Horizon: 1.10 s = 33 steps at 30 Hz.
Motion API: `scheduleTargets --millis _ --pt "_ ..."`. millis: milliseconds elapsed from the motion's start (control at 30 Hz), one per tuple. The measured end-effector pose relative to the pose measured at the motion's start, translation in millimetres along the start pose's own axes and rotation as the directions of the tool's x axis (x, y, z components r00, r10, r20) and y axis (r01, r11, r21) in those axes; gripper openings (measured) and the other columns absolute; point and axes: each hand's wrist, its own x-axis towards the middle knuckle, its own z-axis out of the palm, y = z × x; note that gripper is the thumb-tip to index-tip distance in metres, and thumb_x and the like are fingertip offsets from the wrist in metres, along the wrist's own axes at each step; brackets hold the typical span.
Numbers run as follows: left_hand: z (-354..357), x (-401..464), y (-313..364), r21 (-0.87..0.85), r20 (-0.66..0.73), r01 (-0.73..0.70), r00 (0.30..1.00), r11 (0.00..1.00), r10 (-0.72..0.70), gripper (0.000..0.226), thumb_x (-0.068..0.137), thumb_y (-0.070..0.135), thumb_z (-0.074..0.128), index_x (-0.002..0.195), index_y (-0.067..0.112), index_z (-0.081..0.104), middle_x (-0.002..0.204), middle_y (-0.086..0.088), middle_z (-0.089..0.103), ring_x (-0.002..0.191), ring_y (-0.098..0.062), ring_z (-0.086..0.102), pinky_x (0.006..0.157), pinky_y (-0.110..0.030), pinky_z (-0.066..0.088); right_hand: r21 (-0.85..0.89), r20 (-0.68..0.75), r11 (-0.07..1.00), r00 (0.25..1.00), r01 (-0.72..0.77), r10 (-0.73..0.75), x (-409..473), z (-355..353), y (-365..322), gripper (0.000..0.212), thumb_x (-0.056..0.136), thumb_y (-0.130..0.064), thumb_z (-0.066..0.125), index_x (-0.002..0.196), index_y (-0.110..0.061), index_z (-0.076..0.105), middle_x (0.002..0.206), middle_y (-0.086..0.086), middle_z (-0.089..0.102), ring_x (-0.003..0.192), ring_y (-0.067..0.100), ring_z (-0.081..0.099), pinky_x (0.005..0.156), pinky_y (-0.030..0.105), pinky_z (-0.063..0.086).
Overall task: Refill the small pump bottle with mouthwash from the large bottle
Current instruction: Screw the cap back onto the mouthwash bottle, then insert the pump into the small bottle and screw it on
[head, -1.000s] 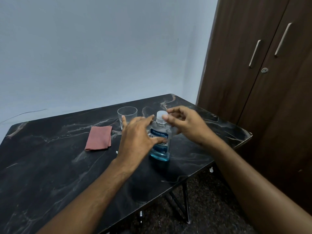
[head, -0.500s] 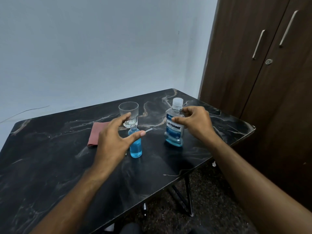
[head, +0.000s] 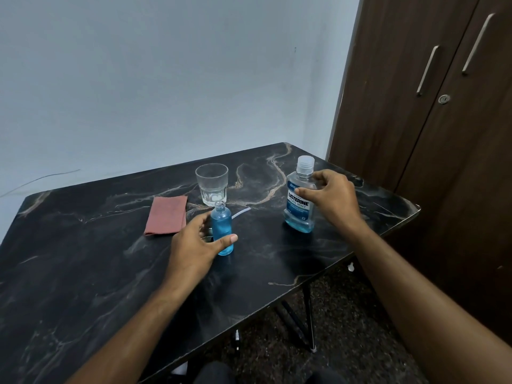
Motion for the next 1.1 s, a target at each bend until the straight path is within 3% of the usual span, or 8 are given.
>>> scheduleTargets --millis 200,367,567,667,767,900,1000,1100 --pt "5 3 -2 0.044 -0.017 0.006 1.0 0.999 -0.005 0.037 0.071 0.036 0.089 0.103 0.027 0.072 0.09 0.018 0.074 0.085 0.003 0.069 0.071 -0.015 0.051 -0.026 0.002 0.999 1.0 0.021 -0.021 -3 1 0 0.06 0.075 -0.029 0.087 0.128 -0.01 0.065 0.123 0.007 0.071 0.104 0.013 0.064 0.083 0.028 0.055" --pt "4 4 -4 -0.005 -0.047 0.021 0.999 1.0 -0.021 0.037 0.067 0.034 0.093 0.098 0.024 0.077 0.087 0.014 0.078 0.082 -0.001 0.073 0.076 -0.022 0.058 -0.058 -0.001 0.998 1.0 0.03 -0.031 -6 4 3 0.069 0.074 -0.026 0.088 0.135 -0.011 0.059 0.129 0.006 0.068 0.099 0.005 0.055 0.066 0.006 0.038" --pt "-2 0 2 -0.052 -0.061 -0.007 0.998 0.999 0.004 0.037 0.066 0.039 0.092 0.097 0.03 0.074 0.089 0.019 0.076 0.087 0.001 0.072 0.082 -0.023 0.058 -0.059 -0.008 0.998 1.0 0.025 -0.025 -10 7 3 0.074 0.076 -0.021 0.086 0.142 -0.013 0.052 0.138 0.006 0.062 0.113 0.008 0.056 0.087 0.021 0.053" --pt "-7 0 6 -0.057 -0.051 -0.039 0.998 0.998 0.036 0.046 0.066 0.042 0.091 0.105 0.022 0.077 0.095 0.014 0.078 0.091 -0.003 0.073 0.083 -0.025 0.058 -0.195 -0.179 0.977 0.976 0.087 -0.122 -21 11 -3 0.07 0.078 -0.024 0.085 0.139 -0.015 0.051 0.136 0.007 0.053 0.127 0.02 0.05 0.105 0.04 0.05" --pt "-16 2 9 -0.068 -0.052 -0.067 0.997 0.995 0.063 0.049 0.064 0.043 0.09 0.106 0.021 0.078 0.094 0.013 0.079 0.087 -0.002 0.074 0.079 -0.022 0.058 -0.292 -0.355 0.914 0.855 0.283 -0.378 -37 26 -12 0.043 0.082 -0.015 0.079 0.121 -0.011 0.06 0.121 0.01 0.053 0.114 0.021 0.049 0.093 0.023 0.046" --pt "-29 2 6 -0.066 -0.11 -0.084 0.991 0.994 0.076 0.041 0.065 0.042 0.09 0.099 0.022 0.079 0.087 0.012 0.079 0.083 -0.005 0.074 0.07 -0.012 0.055 -0.123 0.068 0.873 0.881 0.472 -0.467 -51 67 -26 0.025 0.086 -0.002 0.071 0.109 -0.008 0.069 0.108 0.009 0.059 0.102 0.024 0.057 0.089 0.028 0.048" --pt "-37 1 0 -0.075 -0.15 -0.078 0.986 0.994 0.067 0.031 0.07 0.036 0.09 0.098 0.029 0.077 0.086 0.015 0.078 0.084 -0.008 0.075 0.074 -0.018 0.059 -0.078 0.426 0.822 0.764 0.565 -0.485 -60 102 -36 0.034 0.088 -0.003 0.067 0.121 -0.008 0.068 0.115 0.008 0.062 0.11 0.025 0.055 0.098 0.036 0.046" --pt "-42 0 -7 -0.086 -0.167 -0.09 0.983 0.992 0.075 0.035 0.075 0.033 0.087 0.107 0.03 0.075 0.092 0.014 0.079 0.084 -0.005 0.076 0.075 -0.023 0.061 -0.103 0.527 0.741 0.669 0.663 -0.525 -65 130 -46 0.05 0.086 -0.001 0.064 0.135 -0.013 0.061 0.13 0.004 0.061 0.114 0.024 0.049 0.099 0.037 0.045"
